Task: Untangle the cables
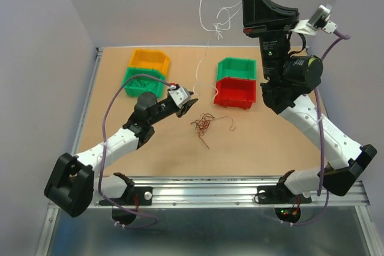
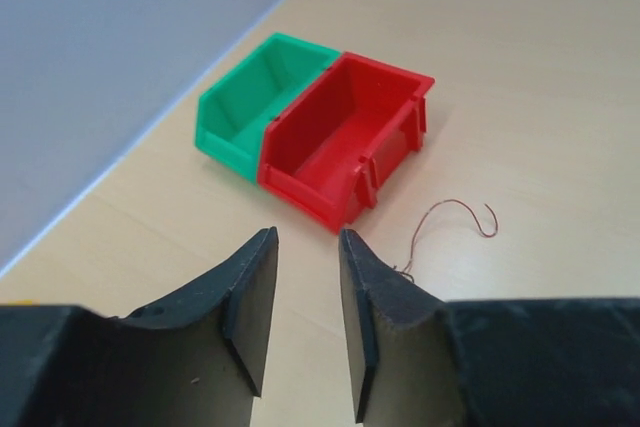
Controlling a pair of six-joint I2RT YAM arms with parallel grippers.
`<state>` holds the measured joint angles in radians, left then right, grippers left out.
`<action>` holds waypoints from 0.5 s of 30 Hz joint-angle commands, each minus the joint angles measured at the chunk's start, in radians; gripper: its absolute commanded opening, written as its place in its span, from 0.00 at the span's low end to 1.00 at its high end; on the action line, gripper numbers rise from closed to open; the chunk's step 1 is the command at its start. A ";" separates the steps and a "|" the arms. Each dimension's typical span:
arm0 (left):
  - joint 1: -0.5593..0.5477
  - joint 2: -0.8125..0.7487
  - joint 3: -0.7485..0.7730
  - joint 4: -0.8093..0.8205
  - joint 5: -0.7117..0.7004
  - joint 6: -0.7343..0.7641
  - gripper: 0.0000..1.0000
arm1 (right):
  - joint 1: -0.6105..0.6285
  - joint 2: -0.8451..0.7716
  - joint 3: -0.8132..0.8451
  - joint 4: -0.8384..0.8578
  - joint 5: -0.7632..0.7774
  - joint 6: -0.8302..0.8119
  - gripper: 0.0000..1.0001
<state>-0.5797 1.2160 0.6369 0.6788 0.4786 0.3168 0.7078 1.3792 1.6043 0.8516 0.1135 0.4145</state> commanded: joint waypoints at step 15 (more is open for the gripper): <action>0.057 -0.158 -0.028 0.001 -0.192 -0.058 0.51 | -0.065 0.098 -0.219 0.038 0.141 -0.405 0.01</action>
<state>-0.5442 1.0523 0.5869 0.6540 0.3092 0.2855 0.6861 1.4433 1.4048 0.8463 0.2008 0.0776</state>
